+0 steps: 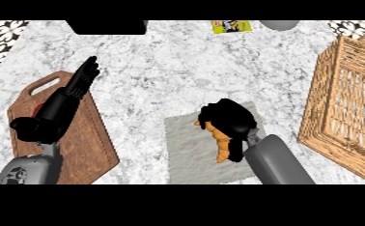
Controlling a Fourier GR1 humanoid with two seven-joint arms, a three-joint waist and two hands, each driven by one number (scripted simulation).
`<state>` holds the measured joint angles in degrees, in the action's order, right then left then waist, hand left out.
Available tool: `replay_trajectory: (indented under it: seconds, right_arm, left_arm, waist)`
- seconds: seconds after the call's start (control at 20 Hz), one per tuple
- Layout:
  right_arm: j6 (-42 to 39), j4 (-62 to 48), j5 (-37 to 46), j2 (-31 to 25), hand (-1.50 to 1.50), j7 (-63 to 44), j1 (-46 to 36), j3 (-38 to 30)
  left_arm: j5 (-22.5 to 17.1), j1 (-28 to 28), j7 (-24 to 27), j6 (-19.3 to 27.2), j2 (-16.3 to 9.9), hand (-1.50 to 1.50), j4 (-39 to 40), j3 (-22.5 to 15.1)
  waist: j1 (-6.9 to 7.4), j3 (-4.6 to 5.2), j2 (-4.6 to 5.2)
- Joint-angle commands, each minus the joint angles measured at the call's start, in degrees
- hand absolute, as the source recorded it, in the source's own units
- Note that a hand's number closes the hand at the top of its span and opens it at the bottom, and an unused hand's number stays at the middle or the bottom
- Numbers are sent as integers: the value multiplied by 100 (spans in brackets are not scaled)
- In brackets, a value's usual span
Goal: Pick the croissant from the placemat and place it in the basket
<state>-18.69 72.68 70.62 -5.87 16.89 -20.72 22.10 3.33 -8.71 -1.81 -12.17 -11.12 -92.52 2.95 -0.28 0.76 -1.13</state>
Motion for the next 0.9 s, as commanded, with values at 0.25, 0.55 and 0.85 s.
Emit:
replay_trajectory:
  seconds: [0.25, 0.55, 0.85]
  right_arm:
    - [824, 1186, 282, 511, 150, -2934, 1815, -1266]
    - [1443, 3080, -1078, 583, 150, -4166, 2922, -251]
    - [2189, 5235, -1665, 586, 150, -4479, 3129, 305]
  left_arm:
    - [36, 324, 57, 129, -37, 0, -28, 182]
    - [-41, 277, 175, -79, -79, 0, 23, 123]
    - [-48, 203, 48, 15, -9, 0, 16, 146]
  waist:
    - [-454, -63, -9]
    - [-163, -74, 61]
    - [-169, -74, 38]
